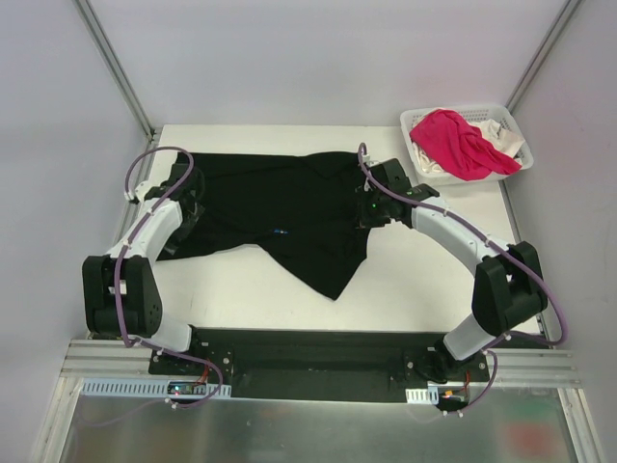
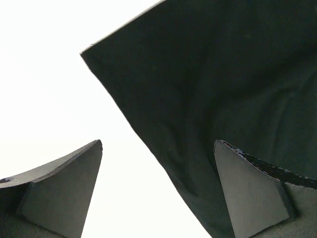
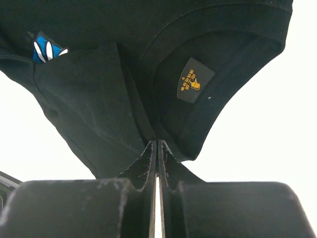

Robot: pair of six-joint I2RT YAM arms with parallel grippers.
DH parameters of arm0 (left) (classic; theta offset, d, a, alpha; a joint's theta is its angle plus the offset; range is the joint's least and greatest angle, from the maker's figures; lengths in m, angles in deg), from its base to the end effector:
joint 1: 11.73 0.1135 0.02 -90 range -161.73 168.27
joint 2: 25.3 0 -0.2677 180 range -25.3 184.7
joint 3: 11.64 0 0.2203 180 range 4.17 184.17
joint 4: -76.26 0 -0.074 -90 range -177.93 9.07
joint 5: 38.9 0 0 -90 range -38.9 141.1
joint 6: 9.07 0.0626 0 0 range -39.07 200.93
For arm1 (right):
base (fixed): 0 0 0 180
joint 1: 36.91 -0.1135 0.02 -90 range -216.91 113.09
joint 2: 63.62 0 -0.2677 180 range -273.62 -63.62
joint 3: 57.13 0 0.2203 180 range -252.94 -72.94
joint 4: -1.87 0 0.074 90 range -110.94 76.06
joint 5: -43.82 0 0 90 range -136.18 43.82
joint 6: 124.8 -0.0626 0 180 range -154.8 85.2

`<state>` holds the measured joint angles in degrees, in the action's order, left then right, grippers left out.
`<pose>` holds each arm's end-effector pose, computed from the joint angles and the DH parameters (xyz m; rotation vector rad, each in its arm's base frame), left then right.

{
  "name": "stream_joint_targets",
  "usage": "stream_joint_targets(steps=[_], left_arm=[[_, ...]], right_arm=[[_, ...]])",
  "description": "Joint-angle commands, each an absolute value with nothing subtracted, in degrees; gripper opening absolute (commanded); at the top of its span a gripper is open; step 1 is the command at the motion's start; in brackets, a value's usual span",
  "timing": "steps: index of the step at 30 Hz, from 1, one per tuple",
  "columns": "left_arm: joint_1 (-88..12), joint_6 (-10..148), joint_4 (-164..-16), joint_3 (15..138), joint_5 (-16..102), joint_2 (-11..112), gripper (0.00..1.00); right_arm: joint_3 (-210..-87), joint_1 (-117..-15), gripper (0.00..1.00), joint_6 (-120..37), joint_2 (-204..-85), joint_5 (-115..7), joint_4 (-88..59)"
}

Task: Fold and stack the t-shirts
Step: Grap the side of the flattened tshirt closest away from the robot with both arms

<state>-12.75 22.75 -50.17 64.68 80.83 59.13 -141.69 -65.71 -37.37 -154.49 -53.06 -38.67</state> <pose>0.2735 0.0262 0.2359 -1.3177 2.0755 0.2604 0.2910 0.1685 0.2576 -0.6047 2.3420 0.3984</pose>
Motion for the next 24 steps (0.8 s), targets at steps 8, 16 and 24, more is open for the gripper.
stream_joint_targets(steps=[8,16,24], left_arm=[[-10.67,24.93,-46.18,65.77,97.15,59.52,0.99],[-5.59,37.33,-66.30,59.37,81.73,58.72,0.99],[2.42,35.40,-74.74,52.16,73.77,55.04,0.99]], right_arm=[[-142.29,-65.21,0.01,-37.44,-152.39,-52.25,-39.16],[-145.79,-65.21,0.01,-36.74,-152.57,-51.55,-42.76],[-151.16,-65.21,0.01,-35.33,-153.01,-47.15,-50.32]])
